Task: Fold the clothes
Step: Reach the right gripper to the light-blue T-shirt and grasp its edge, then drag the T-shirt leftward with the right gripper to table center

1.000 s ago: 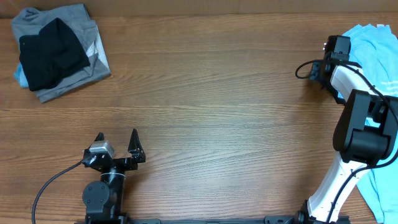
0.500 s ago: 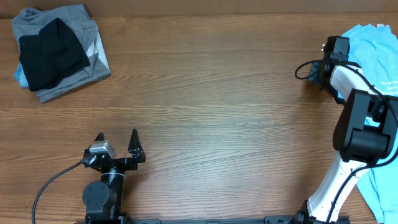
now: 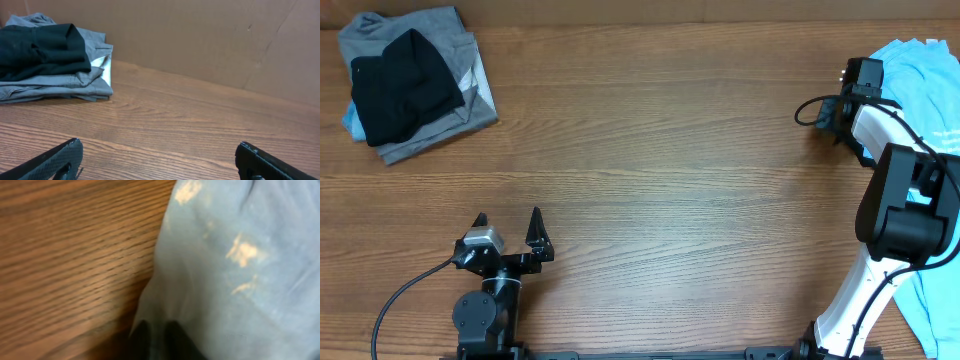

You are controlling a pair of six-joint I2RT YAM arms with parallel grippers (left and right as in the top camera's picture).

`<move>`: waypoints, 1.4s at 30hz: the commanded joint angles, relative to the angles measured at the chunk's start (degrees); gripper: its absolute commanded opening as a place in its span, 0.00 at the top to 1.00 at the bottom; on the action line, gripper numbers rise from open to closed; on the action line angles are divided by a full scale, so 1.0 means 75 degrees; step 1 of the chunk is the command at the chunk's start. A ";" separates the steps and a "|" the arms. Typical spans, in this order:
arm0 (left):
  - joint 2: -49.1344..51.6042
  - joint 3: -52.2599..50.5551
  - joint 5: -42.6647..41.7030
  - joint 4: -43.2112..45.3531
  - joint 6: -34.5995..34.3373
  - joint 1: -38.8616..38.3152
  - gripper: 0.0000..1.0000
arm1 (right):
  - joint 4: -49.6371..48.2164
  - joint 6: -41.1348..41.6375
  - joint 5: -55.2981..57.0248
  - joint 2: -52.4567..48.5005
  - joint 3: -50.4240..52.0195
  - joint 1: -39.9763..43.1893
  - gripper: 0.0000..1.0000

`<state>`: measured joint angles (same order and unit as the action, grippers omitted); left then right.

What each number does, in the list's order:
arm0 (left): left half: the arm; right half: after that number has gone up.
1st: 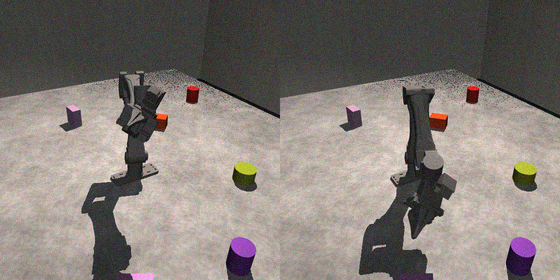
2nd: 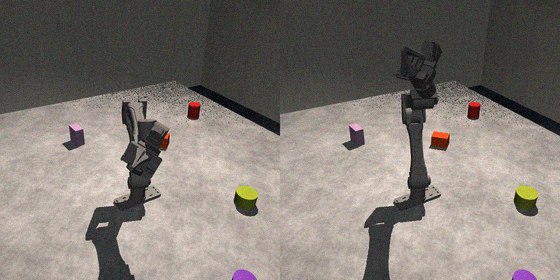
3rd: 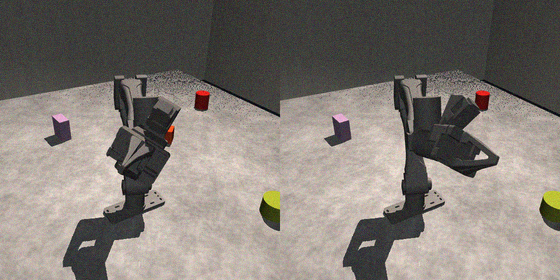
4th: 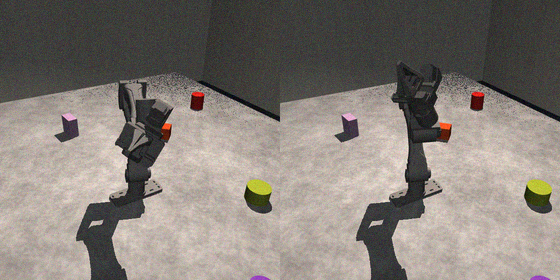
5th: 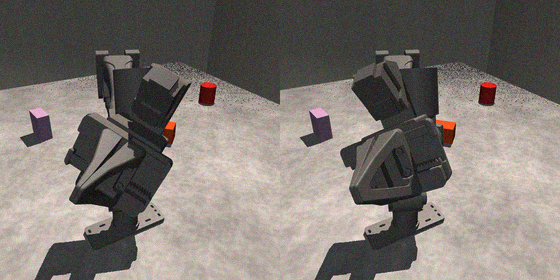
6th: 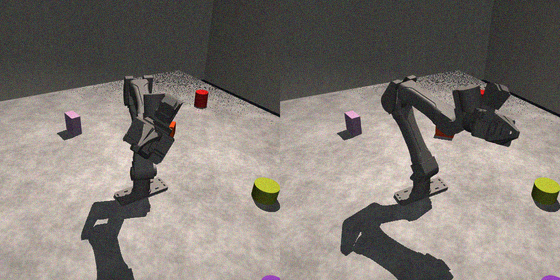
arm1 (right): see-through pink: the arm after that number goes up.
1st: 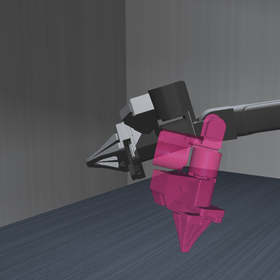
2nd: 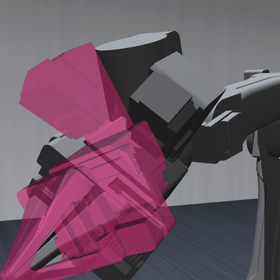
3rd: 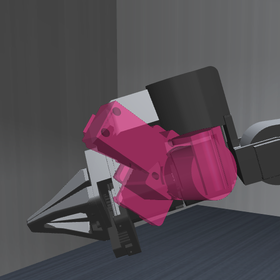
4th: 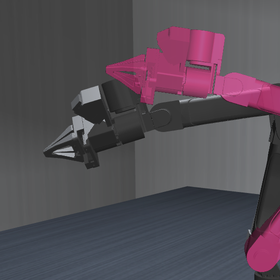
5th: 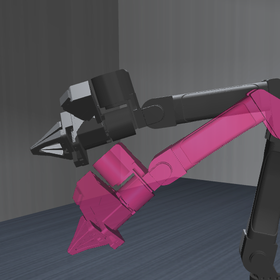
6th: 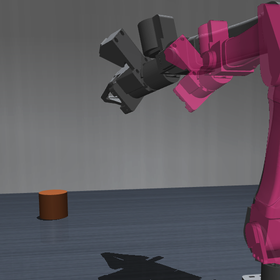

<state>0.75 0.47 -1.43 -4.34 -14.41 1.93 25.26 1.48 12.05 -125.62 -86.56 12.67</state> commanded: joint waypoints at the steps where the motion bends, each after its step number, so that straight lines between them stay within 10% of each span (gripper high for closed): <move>1: -0.0061 -0.0026 0.0029 -0.0012 0.0181 0.0041 0.00 | 0.0032 0.0055 -0.0784 0.0428 -0.0166 -0.0038 0.62; 19: -0.0061 -0.0026 0.0029 -0.0012 0.0181 0.0041 0.00 | 0.0379 0.0058 -0.0213 0.0283 -0.0152 -0.0079 0.62; 28: -0.0061 -0.0026 0.0029 -0.0012 0.0181 0.0041 0.00 | 0.0469 0.0061 -0.0216 0.0274 0.0035 -0.0050 0.96; 42: -0.0061 -0.0026 0.0029 -0.0012 0.0181 0.0041 0.00 | 0.0621 0.0411 -0.0239 0.1609 -0.0699 -0.0146 0.96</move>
<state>0.75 0.47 -1.43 -4.34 -14.41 1.93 30.04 3.42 10.44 -121.67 -87.79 12.05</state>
